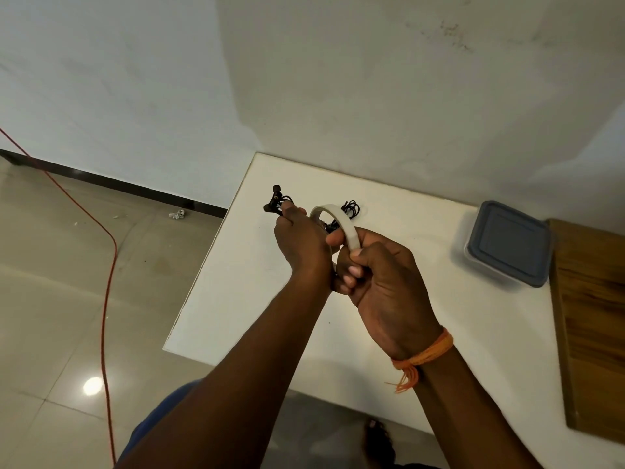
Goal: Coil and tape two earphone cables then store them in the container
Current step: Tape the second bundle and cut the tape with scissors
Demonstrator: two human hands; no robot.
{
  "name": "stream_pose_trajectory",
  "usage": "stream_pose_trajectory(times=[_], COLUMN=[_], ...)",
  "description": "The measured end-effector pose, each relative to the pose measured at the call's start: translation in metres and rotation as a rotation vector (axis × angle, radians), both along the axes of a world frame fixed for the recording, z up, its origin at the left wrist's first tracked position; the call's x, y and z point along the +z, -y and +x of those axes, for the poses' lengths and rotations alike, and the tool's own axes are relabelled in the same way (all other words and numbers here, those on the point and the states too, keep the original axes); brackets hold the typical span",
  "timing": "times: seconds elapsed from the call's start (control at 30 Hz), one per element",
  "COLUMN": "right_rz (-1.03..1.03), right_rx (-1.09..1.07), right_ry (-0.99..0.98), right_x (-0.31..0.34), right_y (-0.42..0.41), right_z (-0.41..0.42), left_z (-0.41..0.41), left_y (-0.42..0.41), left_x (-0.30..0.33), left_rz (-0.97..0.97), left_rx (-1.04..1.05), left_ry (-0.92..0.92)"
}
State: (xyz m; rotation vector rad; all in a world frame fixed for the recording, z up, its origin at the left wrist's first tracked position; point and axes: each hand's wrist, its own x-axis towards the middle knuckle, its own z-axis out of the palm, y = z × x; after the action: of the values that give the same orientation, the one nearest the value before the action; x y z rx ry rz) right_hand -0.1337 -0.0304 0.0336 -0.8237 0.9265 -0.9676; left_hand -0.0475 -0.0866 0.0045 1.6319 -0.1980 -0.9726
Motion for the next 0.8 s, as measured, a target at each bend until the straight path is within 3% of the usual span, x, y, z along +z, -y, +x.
stream_pose_trajectory(times=[0.3, 0.6, 0.8], right_rz=[0.076, -0.002, -0.020], right_rx=[-0.034, 0.042, 0.003], right_ry=[-0.007, 0.071, 0.005], right_x=[0.0004, 0.0021, 0.0003], right_y=[0.0009, 0.0017, 0.0013], right_z=[0.0011, -0.0034, -0.0001], left_z=[-0.0006, -0.0003, 0.0002], left_y=[-0.0010, -0.0030, -0.0012], left_x=[0.0019, 0.0034, 0.0013], left_rz=[0.004, 0.000, 0.003], left_rx=[0.014, -0.026, -0.011], left_ry=[-0.018, -0.084, -0.066])
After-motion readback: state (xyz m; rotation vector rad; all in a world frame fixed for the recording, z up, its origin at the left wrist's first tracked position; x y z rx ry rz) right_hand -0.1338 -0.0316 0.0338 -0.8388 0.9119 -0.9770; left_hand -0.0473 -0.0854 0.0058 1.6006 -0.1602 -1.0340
